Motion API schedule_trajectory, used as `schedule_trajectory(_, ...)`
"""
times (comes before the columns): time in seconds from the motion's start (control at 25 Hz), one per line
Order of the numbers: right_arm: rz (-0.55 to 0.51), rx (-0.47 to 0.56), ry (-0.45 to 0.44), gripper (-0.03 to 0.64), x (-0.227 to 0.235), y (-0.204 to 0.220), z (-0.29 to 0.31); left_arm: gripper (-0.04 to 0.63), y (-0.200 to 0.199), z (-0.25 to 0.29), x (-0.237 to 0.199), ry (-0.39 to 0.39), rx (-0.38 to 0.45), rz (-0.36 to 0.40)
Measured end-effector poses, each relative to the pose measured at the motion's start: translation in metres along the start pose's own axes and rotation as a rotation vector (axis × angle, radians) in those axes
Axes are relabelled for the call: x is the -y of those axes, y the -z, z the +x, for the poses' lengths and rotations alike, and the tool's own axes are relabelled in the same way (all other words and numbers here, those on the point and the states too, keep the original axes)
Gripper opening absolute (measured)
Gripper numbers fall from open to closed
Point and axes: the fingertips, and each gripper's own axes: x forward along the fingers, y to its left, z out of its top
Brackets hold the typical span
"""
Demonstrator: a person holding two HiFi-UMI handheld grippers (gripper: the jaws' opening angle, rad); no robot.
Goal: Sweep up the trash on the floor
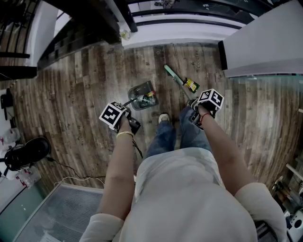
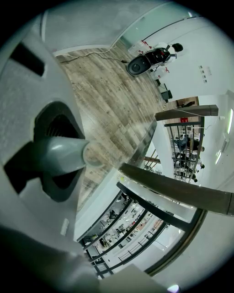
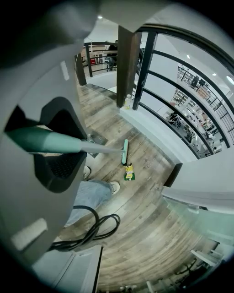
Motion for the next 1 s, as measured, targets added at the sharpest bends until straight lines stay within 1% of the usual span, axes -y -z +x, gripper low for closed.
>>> schedule_trajectory(0.16, 0.006, -0.01, -0.003, 0.097, 0.004, 0.018, 0.003, 0.129, 0.0, 0.001, -0.002, 0.004, -0.001, 0.002)
schedule_trajectory(0.36, 0.065, -0.027, -0.033, 0.097, 0.004, 0.039, 0.004, 0.129, 0.0, 0.0, -0.004, 0.01, -0.001, 0.003)
schedule_trajectory(0.56, 0.085, -0.037, -0.044, 0.095, 0.002, 0.055, 0.006, 0.129, 0.001, -0.001, -0.005, 0.016, -0.003, 0.0)
schedule_trajectory(0.8, 0.141, -0.039, -0.068, 0.095, -0.005, 0.07, 0.012, 0.13, 0.002, 0.0, -0.005, 0.026, -0.002, -0.002)
schedule_trajectory(1.0, 0.15, -0.053, -0.075, 0.095, -0.014, 0.086, 0.017, 0.132, 0.002, 0.001, -0.005, 0.03, 0.0, -0.002)
